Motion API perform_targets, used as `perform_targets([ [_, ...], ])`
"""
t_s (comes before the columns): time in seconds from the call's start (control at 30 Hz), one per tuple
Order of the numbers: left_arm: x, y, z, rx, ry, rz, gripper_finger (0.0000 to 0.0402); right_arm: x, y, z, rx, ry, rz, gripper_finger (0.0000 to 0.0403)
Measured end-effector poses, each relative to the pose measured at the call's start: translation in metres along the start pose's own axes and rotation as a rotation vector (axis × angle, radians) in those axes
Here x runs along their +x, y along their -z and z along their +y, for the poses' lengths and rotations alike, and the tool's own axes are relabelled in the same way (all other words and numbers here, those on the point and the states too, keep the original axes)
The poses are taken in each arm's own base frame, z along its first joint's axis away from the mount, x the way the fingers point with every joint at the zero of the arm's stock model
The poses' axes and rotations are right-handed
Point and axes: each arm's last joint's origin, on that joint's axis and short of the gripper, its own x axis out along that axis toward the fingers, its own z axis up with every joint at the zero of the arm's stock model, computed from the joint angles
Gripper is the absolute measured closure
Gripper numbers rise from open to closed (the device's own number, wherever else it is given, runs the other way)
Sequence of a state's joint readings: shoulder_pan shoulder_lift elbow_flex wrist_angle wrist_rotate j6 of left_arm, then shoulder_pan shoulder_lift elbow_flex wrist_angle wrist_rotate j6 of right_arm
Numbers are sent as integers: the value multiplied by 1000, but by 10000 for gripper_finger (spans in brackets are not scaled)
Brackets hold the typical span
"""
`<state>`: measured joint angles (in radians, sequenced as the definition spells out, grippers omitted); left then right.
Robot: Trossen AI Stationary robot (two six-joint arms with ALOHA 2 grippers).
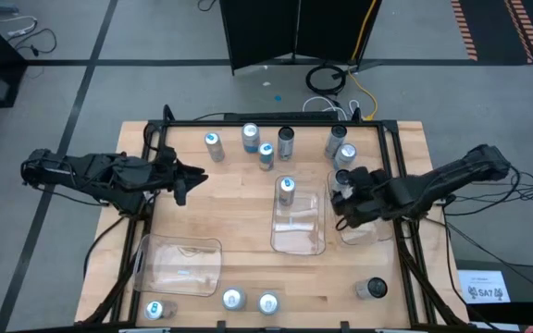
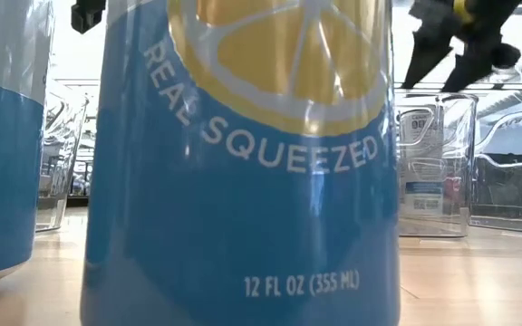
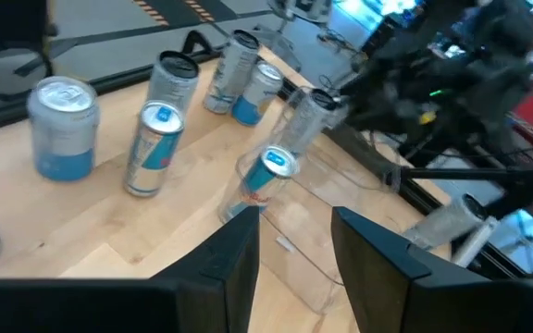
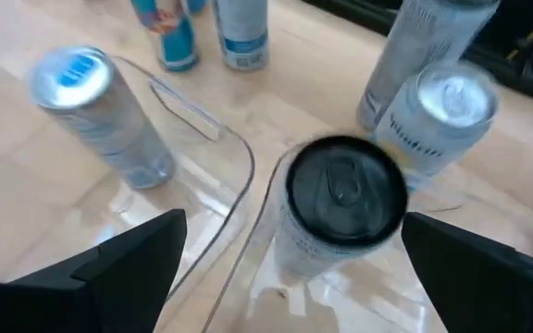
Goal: Sort soda cans
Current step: Move the left transparent bin to the center of the table
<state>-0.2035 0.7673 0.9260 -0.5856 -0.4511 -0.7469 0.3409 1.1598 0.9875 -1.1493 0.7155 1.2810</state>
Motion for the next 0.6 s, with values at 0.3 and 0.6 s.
perform_targets([
  [0.3,4,10,8,-166,-121,65,256,-69,-49,-34,-38,-145,-8,12],
  [0.6,21,31,3,56,-25,422,256,-105,-71,-71,-125,-288,-103,12],
])
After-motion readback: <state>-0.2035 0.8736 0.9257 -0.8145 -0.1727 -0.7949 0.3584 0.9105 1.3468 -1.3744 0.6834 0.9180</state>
